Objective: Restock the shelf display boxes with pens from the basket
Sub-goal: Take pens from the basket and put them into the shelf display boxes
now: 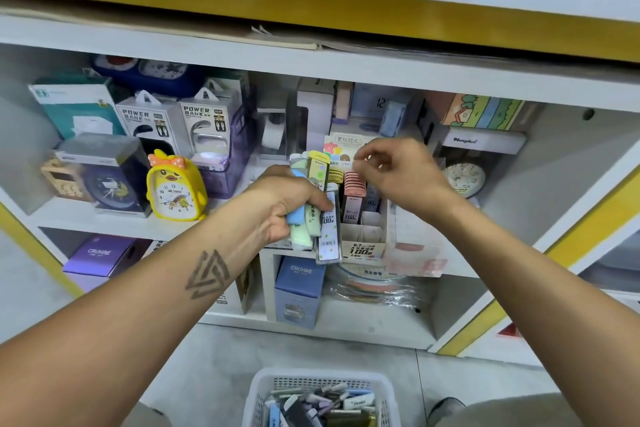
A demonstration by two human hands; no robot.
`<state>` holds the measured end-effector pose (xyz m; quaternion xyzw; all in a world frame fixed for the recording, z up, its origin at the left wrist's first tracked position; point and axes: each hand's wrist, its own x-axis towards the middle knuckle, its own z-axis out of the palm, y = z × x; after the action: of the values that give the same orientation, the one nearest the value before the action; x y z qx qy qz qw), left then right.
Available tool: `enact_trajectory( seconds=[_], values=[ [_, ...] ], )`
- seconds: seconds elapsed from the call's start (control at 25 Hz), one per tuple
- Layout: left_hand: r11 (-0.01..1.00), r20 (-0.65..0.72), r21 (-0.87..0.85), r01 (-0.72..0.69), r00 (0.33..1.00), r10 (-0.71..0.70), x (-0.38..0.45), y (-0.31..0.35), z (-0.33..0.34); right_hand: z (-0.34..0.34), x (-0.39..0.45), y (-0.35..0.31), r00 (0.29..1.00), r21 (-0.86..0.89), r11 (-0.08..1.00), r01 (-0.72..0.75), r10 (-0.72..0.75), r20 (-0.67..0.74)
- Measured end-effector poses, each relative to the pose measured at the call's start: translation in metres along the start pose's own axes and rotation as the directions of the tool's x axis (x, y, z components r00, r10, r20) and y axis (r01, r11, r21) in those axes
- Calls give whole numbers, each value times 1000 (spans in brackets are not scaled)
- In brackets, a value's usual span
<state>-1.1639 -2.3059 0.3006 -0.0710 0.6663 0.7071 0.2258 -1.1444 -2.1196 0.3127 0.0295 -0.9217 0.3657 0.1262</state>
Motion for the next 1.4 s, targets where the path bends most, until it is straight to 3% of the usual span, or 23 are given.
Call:
enact_trajectory(
  seconds=[0.08,0.16,0.32,0.44,0.52,0.6,0.76,0.92,1.0,1.08,1.12,1.2,1.4],
  values=[
    [1000,25,-21,-11,1000,12,-2,-1,3,11,-6,-12,975,159,978,-133,100,200],
    [999,35,-39,-13,999,14,-3,-1,5,15,-9,-16,955,211,956,-203,146,256],
    [996,98,-93,14,995,-4,-1,-1,1,-10,-4,-8,974,335,915,-224,218,58],
    [993,108,-101,54,993,-43,1,-3,-3,-32,1,11,979,145,982,-124,145,-144],
    [993,134,-95,70,989,-57,0,-3,-3,-33,-1,22,981,-49,996,-68,58,-184],
    [993,191,-76,89,979,-73,-3,-4,1,-27,-3,26,984,-196,981,-7,-28,-175],
    [993,249,-70,93,966,-72,-3,-8,5,-13,-3,32,993,-317,947,51,-82,-86],
    [998,286,-17,68,956,-61,-2,-11,6,-11,-2,30,981,-433,897,90,-155,-119],
    [998,303,-5,67,951,-62,-2,-11,6,-8,-2,17,991,-211,977,39,-64,-115],
    [998,314,-13,66,948,-59,-3,-10,5,0,-4,2,996,118,989,-89,88,17],
    [998,324,-12,65,944,-57,-4,-10,5,5,-5,-3,988,197,970,-142,128,83],
    [997,341,-13,72,938,-63,-5,-9,4,11,-6,-10,976,294,934,-203,168,142],
    [984,323,-96,152,939,-113,-4,-2,-9,2,-2,-9,950,506,809,-298,303,75]
  ],
)
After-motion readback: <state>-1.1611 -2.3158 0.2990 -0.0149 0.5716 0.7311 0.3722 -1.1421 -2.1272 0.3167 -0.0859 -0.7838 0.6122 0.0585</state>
